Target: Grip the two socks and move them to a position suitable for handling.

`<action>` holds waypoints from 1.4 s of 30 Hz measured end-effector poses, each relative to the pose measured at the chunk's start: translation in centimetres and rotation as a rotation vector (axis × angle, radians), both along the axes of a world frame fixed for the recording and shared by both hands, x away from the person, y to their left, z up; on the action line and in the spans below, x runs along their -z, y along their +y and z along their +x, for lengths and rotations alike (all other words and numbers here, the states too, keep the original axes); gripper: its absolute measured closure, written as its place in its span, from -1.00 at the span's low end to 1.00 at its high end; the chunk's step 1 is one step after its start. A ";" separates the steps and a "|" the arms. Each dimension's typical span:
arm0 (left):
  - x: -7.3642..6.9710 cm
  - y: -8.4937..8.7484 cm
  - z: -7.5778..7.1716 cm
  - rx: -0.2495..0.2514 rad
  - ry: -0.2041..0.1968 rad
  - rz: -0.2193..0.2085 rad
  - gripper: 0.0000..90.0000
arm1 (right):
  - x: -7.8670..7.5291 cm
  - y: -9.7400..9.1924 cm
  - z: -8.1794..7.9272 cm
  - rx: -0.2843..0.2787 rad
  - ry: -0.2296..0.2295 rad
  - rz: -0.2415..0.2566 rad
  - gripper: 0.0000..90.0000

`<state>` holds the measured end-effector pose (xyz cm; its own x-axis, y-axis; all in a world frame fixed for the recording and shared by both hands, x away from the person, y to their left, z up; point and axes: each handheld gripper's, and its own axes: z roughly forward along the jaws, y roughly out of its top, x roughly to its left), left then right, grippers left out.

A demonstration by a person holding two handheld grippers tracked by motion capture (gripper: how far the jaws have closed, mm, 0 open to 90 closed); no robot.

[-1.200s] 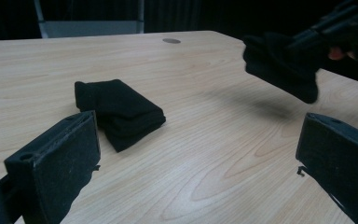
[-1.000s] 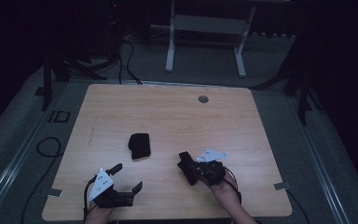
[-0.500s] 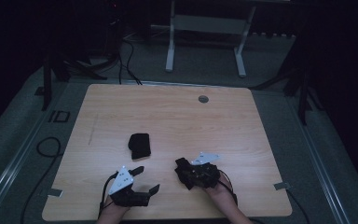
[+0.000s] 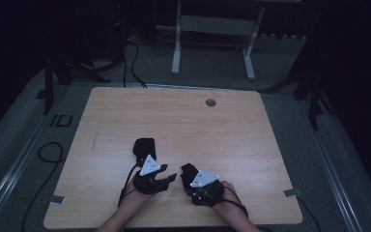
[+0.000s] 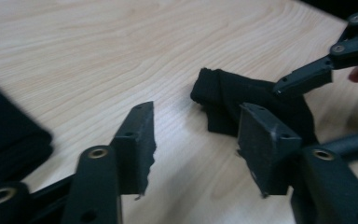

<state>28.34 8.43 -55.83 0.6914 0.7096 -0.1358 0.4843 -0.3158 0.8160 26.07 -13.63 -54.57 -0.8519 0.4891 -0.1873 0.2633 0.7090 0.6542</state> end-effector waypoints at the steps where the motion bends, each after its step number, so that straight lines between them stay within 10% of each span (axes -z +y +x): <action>1: 0.1 -0.4 0.4 0.008 0.007 0.009 0.09 | 0.2 0.1 0.2 -0.004 -0.001 -0.017 0.22; 6: 0.7 -2.3 2.4 0.065 0.046 0.008 0.25 | 0.3 -0.4 0.8 -0.006 0.034 -0.010 0.79; 15: 0.5 -3.0 4.2 0.159 0.134 -0.054 0.85 | 0.3 -0.9 1.1 -0.025 0.069 0.000 0.89; 42: -2.4 -0.4 1.4 0.172 0.043 -0.010 0.98 | -5.0 -7.3 1.3 0.114 0.021 0.214 0.92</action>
<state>29.71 8.05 -53.42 0.7960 0.5797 -0.1741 0.4580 -0.3889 0.7994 27.39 -20.94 -49.59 -0.7917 0.6088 -0.0519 0.3487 0.5201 0.7797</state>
